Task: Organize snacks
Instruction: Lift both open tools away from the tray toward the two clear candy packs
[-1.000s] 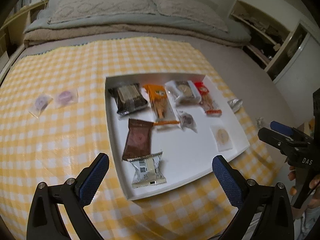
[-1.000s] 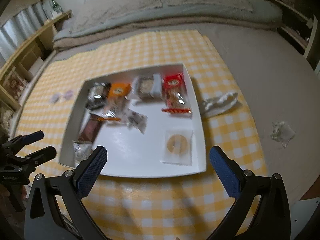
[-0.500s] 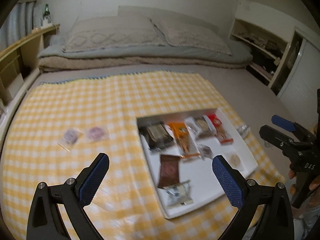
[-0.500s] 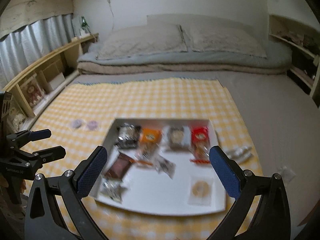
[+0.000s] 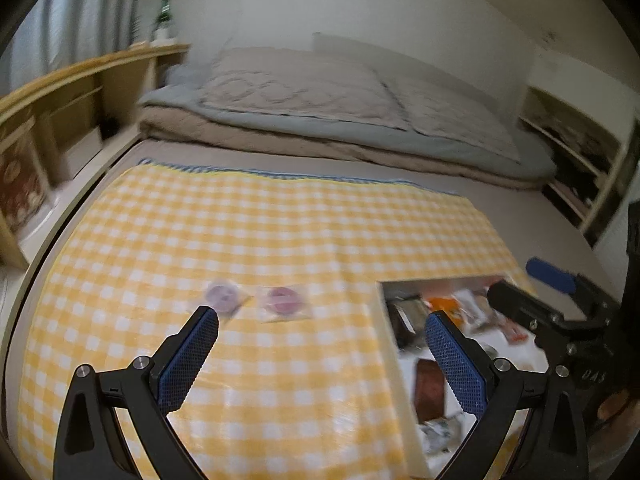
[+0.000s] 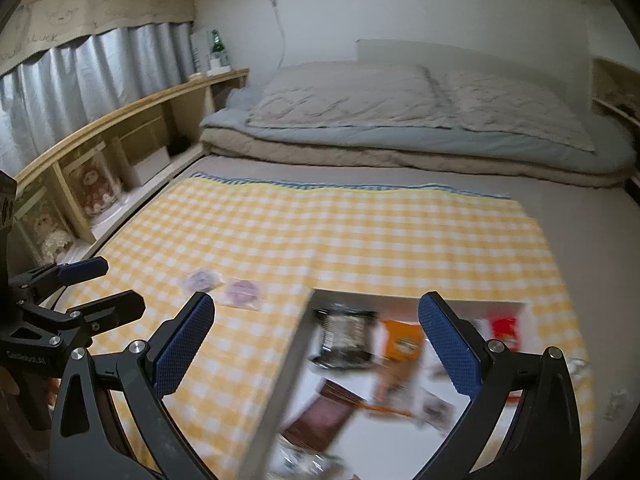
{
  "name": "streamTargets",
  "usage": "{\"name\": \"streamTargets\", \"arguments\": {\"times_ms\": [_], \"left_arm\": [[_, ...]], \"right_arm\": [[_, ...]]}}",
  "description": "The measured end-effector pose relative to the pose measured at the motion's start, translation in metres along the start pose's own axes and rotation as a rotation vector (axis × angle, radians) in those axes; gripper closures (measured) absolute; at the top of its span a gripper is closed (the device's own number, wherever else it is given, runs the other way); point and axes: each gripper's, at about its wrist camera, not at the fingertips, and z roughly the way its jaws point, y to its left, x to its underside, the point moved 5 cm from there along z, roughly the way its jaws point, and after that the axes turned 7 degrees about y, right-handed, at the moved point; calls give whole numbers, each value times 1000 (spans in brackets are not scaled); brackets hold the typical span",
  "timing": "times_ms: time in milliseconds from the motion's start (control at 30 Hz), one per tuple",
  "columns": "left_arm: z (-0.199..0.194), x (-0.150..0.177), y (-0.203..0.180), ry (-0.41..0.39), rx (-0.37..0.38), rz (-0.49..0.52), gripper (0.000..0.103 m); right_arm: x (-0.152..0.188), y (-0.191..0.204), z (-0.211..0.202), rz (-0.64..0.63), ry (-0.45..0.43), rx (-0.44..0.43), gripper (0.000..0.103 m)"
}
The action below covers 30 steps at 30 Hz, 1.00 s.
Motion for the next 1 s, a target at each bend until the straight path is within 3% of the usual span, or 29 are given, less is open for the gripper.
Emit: {"name": "streamTargets", "arguments": {"times_ms": [267, 500, 600, 633, 700, 733, 767, 833, 1000], "left_arm": [[23, -16, 67, -7, -33, -160, 0], [46, -39, 91, -41, -48, -143, 0], [63, -45, 98, -46, -23, -122, 7], [69, -46, 102, -44, -14, -117, 13], [84, -47, 108, -23, -7, -112, 18], [92, -47, 111, -18, -5, -102, 18], [96, -46, 117, -15, -5, -96, 18], [112, -46, 121, 4, -14, -62, 18], [152, -41, 123, 63, -65, 75, 17]], "right_arm": [[-16, 46, 65, -16, 32, -63, 0], [-22, 57, 106, 4, 64, -85, 0], [-25, 61, 124, 7, 111, -126, 0], [-27, 62, 131, 14, 139, -155, 0], [-29, 64, 141, 33, 170, -202, 9], [-30, 64, 147, 43, 188, -218, 19], [-31, 65, 155, 51, 218, -221, 28], [-32, 65, 172, 71, 270, -205, 35], [-28, 65, 211, 178, 373, -244, 37]]}}
